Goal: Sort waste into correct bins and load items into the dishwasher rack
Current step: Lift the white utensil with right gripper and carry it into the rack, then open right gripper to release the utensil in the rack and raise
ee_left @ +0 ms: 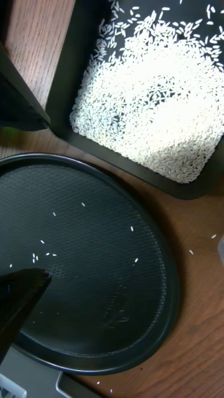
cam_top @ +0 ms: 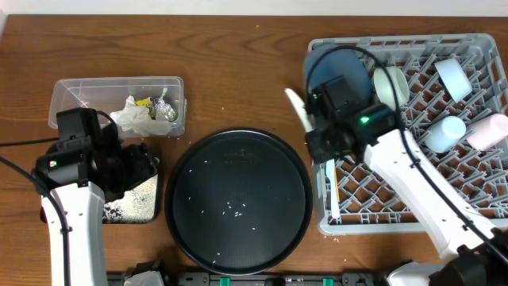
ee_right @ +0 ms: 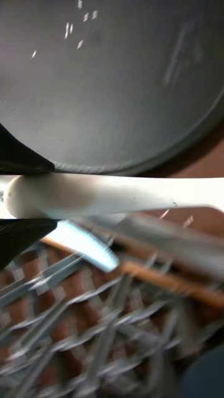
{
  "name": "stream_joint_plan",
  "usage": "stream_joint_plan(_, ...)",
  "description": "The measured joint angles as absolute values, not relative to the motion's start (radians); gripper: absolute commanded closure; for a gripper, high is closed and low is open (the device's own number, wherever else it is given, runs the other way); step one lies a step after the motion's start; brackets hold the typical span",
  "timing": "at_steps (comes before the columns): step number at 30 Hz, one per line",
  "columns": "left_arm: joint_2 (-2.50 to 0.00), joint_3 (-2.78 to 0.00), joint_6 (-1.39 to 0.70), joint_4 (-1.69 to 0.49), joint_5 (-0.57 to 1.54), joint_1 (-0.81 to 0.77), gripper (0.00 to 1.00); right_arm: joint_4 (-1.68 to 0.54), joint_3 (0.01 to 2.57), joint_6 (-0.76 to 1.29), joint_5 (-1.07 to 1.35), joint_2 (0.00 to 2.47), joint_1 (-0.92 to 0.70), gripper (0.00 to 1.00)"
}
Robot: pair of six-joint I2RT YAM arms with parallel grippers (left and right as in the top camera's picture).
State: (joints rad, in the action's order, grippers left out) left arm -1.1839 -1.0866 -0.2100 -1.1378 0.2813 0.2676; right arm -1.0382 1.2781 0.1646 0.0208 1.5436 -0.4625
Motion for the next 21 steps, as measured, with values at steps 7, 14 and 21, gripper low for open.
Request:
stream_joint_plan(7,-1.184,-1.087,-0.21,-1.138,0.281,0.268,0.28,-1.125,1.278,0.225,-0.017,1.542,-0.427,0.87)
stream_joint_plan(14,-1.184,-1.087,-0.21,-1.138,0.281,0.268,0.28,-1.173,1.278,0.272,-0.044,1.542,-0.427,0.87)
stream_joint_plan(21,-1.184,-1.087,-0.21,-1.138,0.281,0.268,0.28,-1.18,1.278,0.289,-0.061,1.542,-0.427,0.87)
